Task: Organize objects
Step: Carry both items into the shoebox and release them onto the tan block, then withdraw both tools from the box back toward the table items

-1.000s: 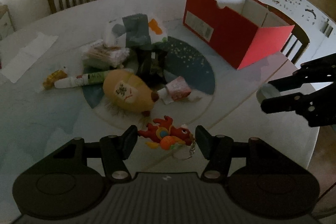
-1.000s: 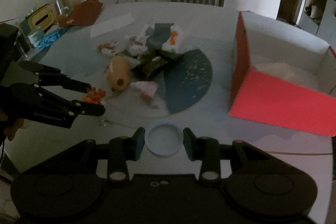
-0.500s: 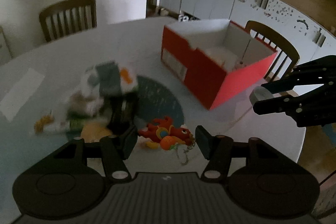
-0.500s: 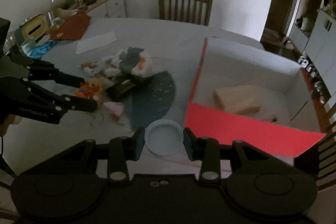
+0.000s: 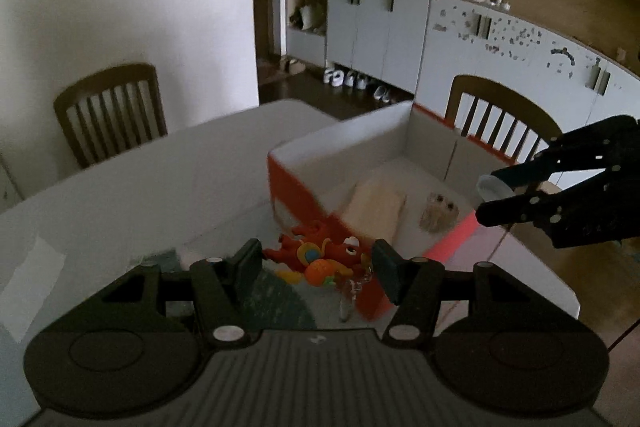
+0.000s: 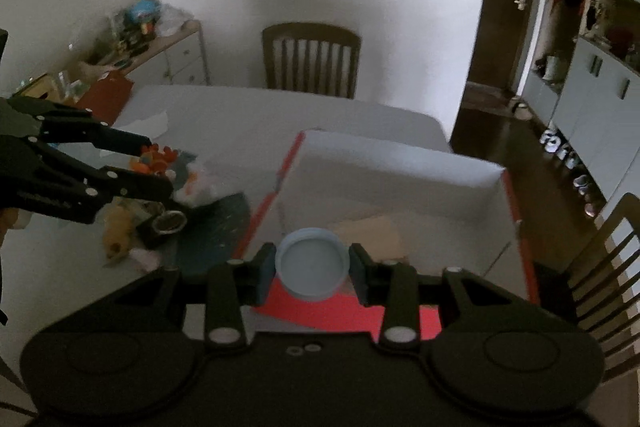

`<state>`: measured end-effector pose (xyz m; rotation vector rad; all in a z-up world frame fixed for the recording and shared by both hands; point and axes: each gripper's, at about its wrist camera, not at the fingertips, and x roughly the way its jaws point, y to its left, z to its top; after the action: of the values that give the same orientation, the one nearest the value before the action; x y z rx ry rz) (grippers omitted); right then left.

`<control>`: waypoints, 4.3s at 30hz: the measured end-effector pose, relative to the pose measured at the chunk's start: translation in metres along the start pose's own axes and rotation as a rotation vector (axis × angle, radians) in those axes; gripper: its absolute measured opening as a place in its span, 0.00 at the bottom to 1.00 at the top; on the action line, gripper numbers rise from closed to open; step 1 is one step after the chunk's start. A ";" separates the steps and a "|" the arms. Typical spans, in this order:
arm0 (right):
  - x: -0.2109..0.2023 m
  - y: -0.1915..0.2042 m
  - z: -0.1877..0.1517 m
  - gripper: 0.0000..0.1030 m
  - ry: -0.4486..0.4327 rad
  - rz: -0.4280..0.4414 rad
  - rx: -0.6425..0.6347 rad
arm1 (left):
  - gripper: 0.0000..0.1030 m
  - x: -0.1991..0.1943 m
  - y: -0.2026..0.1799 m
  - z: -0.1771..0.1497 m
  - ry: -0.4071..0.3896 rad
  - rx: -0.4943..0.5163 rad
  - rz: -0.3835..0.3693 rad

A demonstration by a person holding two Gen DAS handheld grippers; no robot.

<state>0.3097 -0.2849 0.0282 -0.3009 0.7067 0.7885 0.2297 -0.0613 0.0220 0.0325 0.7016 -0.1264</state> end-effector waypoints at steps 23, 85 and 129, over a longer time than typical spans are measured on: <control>0.061 -0.107 0.000 0.37 0.063 -0.139 0.055 | 0.58 0.123 -0.066 0.064 0.097 0.076 -0.002; 0.085 -0.109 -0.010 0.76 0.186 -0.057 0.030 | 0.78 0.173 -0.071 0.058 0.244 0.110 0.037; 0.014 0.078 -0.011 0.95 0.039 -0.008 0.074 | 0.97 -0.035 0.052 -0.061 0.034 -0.110 -0.011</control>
<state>0.2542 -0.2293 0.0115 -0.2531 0.7690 0.7487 0.1707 -0.0015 -0.0032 -0.0751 0.7422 -0.0981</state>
